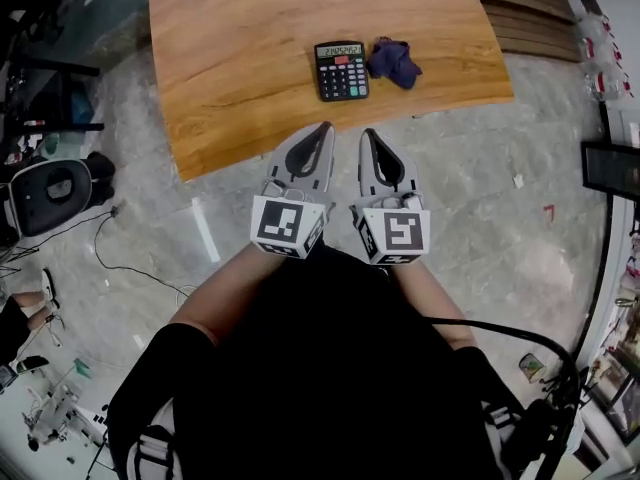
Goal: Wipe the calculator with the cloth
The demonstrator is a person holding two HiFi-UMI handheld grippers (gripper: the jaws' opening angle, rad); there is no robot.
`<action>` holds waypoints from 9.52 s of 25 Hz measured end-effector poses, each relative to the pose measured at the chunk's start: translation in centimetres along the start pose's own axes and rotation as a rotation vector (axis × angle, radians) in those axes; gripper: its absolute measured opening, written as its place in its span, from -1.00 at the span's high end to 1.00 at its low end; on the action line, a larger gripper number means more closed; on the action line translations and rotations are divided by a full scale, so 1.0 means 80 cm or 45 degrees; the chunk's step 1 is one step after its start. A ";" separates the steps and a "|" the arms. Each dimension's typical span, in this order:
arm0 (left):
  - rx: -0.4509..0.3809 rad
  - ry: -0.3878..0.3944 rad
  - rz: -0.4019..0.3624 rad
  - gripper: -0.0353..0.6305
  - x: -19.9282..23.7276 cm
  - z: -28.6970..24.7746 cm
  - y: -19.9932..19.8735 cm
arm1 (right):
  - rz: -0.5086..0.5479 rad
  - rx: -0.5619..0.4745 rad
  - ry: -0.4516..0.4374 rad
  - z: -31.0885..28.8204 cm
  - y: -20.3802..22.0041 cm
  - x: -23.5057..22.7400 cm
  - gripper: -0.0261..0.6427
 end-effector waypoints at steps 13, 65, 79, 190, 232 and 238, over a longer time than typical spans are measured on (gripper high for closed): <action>0.065 0.004 0.005 0.88 0.069 -0.130 -0.028 | 0.015 0.007 0.055 -0.129 -0.050 -0.074 0.88; 0.671 0.012 0.255 0.54 0.171 -0.253 0.201 | 0.009 0.645 0.019 -0.307 0.195 -0.156 0.88; 0.674 0.014 0.334 0.48 0.173 -0.245 0.205 | -0.042 0.667 0.061 -0.309 0.200 -0.165 0.88; 0.166 0.320 0.896 0.68 0.129 -0.216 0.036 | -0.028 0.285 -0.119 -0.257 -0.027 -0.165 0.72; -0.020 0.293 1.087 0.68 0.168 -0.220 0.012 | 0.004 0.287 -0.403 -0.218 -0.006 -0.064 0.72; -0.017 0.316 1.124 0.68 0.163 -0.217 0.014 | -0.074 0.287 -0.213 -0.228 0.011 -0.140 0.72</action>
Point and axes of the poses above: the fingertips, and each gripper's own axes: z backward along the fingers, x to its left, y out of its underside, the point moved 3 cm from there along z, backward along the fingers, and after that the axes turned 4 degrees about x, right-handed, at the moved point
